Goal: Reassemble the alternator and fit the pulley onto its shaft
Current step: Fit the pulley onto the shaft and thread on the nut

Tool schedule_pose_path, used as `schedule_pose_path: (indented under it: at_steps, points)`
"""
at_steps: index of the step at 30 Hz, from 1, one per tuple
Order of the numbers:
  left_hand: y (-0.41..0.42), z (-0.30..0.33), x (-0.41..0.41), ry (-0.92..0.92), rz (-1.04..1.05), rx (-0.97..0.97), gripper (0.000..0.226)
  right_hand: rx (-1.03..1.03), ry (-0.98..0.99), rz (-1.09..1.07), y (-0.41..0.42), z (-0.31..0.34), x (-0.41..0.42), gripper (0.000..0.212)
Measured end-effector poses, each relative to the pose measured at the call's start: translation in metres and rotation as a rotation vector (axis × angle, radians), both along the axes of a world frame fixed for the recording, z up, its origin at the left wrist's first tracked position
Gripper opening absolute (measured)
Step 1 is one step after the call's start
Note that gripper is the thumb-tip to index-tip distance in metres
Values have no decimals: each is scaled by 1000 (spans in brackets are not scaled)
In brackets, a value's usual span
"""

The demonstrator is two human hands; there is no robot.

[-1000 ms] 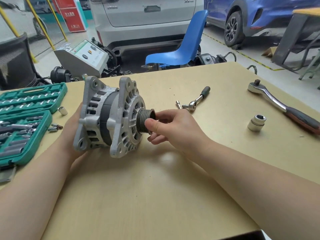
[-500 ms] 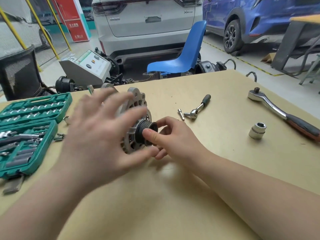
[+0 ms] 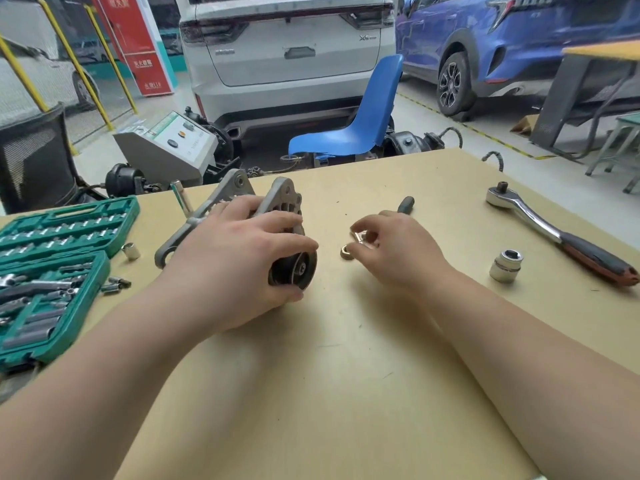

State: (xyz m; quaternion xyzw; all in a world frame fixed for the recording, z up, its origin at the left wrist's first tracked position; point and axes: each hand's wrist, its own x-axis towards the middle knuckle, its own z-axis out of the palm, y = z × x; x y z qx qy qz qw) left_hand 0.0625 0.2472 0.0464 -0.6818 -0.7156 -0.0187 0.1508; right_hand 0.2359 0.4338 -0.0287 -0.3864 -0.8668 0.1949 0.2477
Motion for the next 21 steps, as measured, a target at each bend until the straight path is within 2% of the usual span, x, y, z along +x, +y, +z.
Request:
schedule_pose_path:
  at_steps: [3,7,11,14,17,21]
  points:
    - [6,6,-8,11,-71,-43,61,115,-184,28,3,-8,-7,41]
    - [16,17,-18,39,-98,-93,62,277,-367,59,1,-12,-16,35]
    - [19,13,-22,57,-94,-90,67,289,-381,98,-3,-9,-19,30]
    - [19,9,-21,33,-89,-74,63,194,-359,133,-10,-5,-16,25]
    - [19,8,-19,-29,-44,-99,60,46,-209,139,-16,-1,-9,20]
    - [21,7,-18,-94,-11,-95,56,-209,245,205,-31,9,-6,9]
